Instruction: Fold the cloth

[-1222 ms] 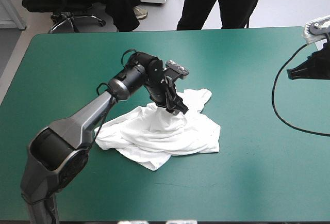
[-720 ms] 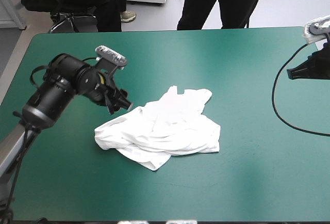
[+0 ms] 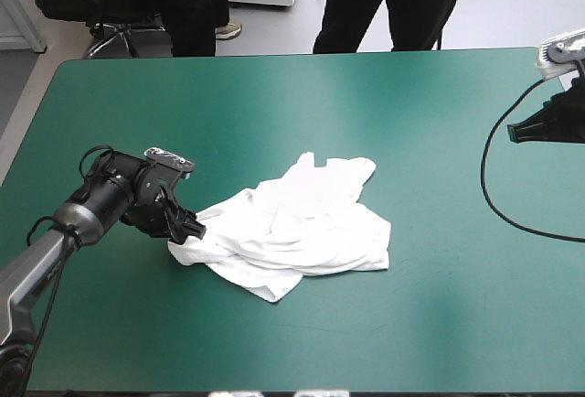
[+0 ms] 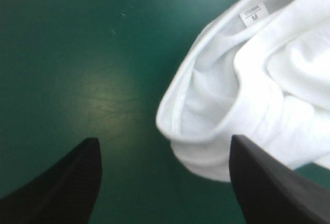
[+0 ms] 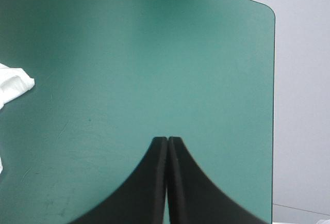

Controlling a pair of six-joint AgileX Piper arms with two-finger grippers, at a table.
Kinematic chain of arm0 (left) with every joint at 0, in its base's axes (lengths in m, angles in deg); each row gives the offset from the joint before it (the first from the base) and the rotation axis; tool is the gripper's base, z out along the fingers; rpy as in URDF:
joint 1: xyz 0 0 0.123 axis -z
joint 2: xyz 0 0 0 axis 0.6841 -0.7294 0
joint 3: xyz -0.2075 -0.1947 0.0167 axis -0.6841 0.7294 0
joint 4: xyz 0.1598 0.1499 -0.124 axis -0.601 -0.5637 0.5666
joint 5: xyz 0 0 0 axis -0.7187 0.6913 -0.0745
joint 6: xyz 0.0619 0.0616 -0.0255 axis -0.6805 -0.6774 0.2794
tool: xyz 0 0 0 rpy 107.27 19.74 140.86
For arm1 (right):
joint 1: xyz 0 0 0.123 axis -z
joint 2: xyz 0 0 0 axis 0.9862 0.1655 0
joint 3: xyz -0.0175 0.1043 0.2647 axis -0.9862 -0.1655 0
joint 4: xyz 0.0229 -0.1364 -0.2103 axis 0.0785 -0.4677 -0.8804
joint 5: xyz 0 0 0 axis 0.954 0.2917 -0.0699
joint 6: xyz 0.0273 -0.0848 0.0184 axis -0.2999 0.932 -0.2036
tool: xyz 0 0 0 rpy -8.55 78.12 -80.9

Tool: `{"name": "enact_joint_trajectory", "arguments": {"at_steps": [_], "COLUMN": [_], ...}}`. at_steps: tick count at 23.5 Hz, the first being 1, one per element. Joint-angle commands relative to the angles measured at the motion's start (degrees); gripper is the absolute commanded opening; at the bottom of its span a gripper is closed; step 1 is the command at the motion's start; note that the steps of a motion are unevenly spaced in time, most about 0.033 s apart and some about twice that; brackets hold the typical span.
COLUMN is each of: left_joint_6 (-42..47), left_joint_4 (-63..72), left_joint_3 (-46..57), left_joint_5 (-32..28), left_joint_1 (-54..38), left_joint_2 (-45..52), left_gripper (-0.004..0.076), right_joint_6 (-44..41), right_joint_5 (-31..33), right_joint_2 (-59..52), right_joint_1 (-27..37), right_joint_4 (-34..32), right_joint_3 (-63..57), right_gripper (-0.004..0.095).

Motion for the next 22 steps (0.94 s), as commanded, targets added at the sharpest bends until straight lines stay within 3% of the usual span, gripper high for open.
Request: {"name": "enact_joint_trajectory", "arguments": {"at_steps": [1,5,10,11,14,16,17,20,22], "left_joint_6": [-0.6,-0.6,-1.08,-1.21,-1.21,-1.72,-1.86,-1.97,-1.97], "left_joint_4": [1.1,2.48,4.16,4.48,5.66,6.33,6.33,6.33,6.33], "left_joint_3": [-1.19,-1.19,-1.19,-1.19,-1.19,-1.19,-1.19,-1.19,-1.19], "left_joint_5": [-3.22,-4.11,-4.72,-4.86,-4.97,-4.97,-4.97,-4.74,-4.74], "left_joint_1": [-0.2,-0.2,-0.2,-0.2,-0.2,-0.2,-0.2,-0.2,-0.2], "left_joint_2": [-1.86,-6.23,-9.32,-9.59,-10.93,-11.14,-11.14,-11.14,-11.14], "left_gripper": [0.0509,0.0487,0.0372,0.0333,0.0106,-0.0002,-0.0017,-0.0015,-0.0015], "right_joint_6": [0.33,0.33,0.33,0.71,2.16,2.53,2.83,1.87,0.24], "right_joint_5": [-2.75,-2.63,-2.63,-2.56,-1.29,-0.73,-0.45,2.47,3.24], "right_joint_2": [-1.1,-1.1,-1.1,-1.1,-1.08,-1.08,-1.08,-0.87,0.16], "right_joint_1": [-0.01,-0.01,-0.01,-0.01,-0.01,-0.01,-0.15,-8.42,-15.11], "right_joint_4": [0.59,0.59,0.71,1.0,1.26,1.54,1.92,-0.59,-2.42], "right_joint_3": [1.54,1.54,1.54,1.54,1.43,1.43,1.43,1.43,1.43], "right_gripper": [-0.0013,-0.0013,-0.0013,-0.0013,-0.0013,-0.0013,-0.0013,-0.0006,0.007]}}
